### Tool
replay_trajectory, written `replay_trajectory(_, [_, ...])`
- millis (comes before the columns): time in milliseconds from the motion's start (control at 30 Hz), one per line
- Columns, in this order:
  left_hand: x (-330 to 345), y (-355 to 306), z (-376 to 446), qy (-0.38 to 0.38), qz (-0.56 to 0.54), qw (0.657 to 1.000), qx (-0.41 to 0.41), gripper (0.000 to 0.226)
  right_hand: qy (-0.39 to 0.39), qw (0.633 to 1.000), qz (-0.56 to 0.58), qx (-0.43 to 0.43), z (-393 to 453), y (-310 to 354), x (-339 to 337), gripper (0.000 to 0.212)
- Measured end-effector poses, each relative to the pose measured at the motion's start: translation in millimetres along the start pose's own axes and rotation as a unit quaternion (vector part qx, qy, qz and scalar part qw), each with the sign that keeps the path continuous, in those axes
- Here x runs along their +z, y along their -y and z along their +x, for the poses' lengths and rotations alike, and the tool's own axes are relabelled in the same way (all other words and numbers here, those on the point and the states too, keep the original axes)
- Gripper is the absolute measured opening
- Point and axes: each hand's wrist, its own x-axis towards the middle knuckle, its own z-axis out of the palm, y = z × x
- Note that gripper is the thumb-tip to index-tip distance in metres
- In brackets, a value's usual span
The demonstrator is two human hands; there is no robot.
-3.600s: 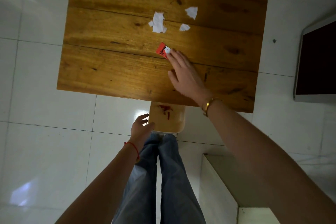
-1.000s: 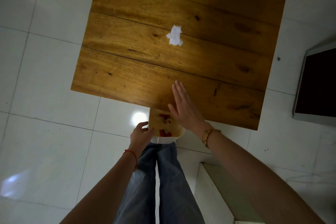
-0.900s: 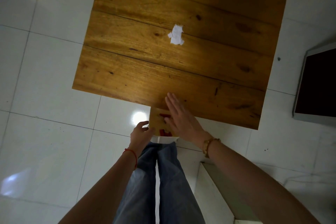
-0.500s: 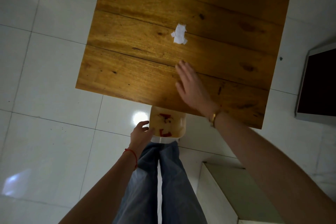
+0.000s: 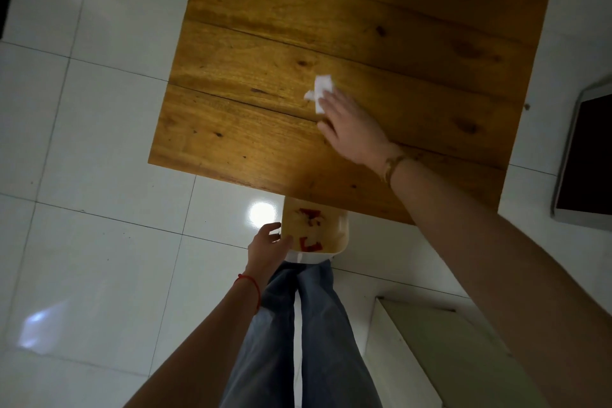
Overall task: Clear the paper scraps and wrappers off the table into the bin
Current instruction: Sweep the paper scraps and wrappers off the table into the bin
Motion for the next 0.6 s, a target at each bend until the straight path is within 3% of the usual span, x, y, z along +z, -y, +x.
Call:
replay_trajectory(333, [-3, 12, -20, -0.013, 0.011, 1.0, -0.014, 0.05, 0.083, 0.989, 0.068, -0.104, -171, 65, 93, 0.054])
replay_trajectory(467, [-4, 22, -37, -0.019, 0.008, 1.0, -0.019, 0.048, 0.036, 0.988, 0.147, -0.015, -204, 79, 95, 0.051])
replay_trajectory(600, [-8, 31, -65, -0.028, -0.003, 1.0, -0.012, 0.047, -0.032, 0.954, 0.244, 0.171, -228, 87, 83, 0.054])
